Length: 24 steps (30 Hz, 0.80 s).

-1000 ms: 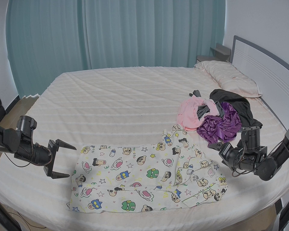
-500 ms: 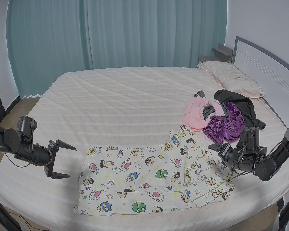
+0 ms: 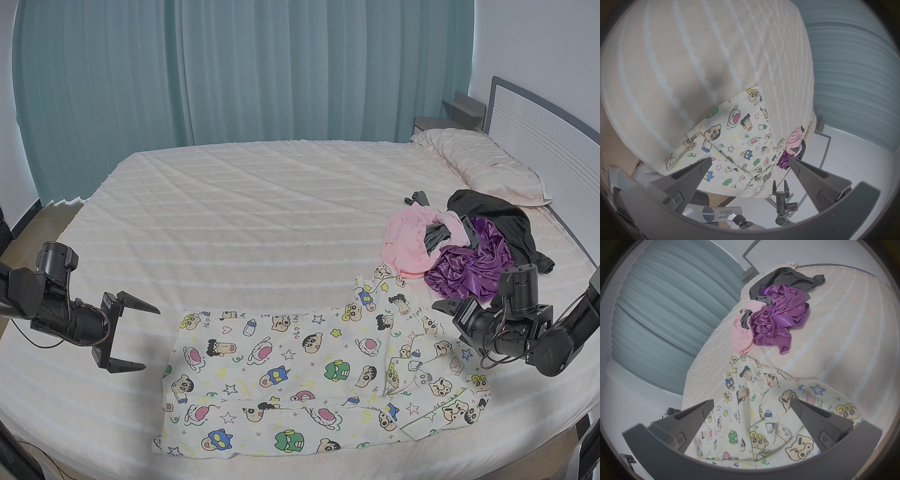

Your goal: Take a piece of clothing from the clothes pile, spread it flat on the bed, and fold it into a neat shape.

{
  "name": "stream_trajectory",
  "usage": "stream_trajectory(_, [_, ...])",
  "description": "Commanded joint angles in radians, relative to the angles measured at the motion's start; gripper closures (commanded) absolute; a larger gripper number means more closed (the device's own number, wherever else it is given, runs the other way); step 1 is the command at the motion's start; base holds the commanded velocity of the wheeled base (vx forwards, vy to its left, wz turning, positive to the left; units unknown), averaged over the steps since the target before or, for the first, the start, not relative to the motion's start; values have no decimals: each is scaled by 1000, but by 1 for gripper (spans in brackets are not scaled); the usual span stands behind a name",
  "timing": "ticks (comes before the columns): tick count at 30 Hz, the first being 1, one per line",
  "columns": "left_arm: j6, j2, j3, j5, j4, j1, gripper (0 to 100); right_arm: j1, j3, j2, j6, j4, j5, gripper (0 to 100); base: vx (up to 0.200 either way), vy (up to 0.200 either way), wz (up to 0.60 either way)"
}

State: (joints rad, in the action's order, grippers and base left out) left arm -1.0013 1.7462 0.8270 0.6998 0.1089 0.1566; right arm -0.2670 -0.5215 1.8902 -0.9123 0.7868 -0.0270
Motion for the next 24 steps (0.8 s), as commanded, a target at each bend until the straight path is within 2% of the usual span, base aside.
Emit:
stream_trajectory(1, [0,3,-2,0,0,0,0,-1,0,0,0,0,1,0,0,0,0])
stream_trajectory(8, [1,-8,-8,-13,0,-3,0,-3,1,-3,1,0,-1,0,0,0,0])
stream_trajectory(16, [3,-28,18,-65,-9,-25,0,-4,5,-11,1,0,-1,0,0,0,0])
stream_trajectory(17, [43,-22,52,-146,-49,-61,0,-4,8,-19,3,0,-1,0,0,0,0])
stream_trajectory(18, [59,-11,58,-171,-61,-72,0,-8,9,-19,1,0,-1,0,0,0,0])
stream_trajectory(19, [59,-11,58,-171,-61,-72,0,-8,9,-19,1,0,-1,0,0,0,0])
stream_trajectory(20, [116,36,73,-217,-94,-94,0,-15,11,-19,1,0,-1,0,0,0,0])
stream_trajectory(24, [256,141,115,-252,-158,-112,0,-28,18,-22,3,0,-2,0,0,0,0])
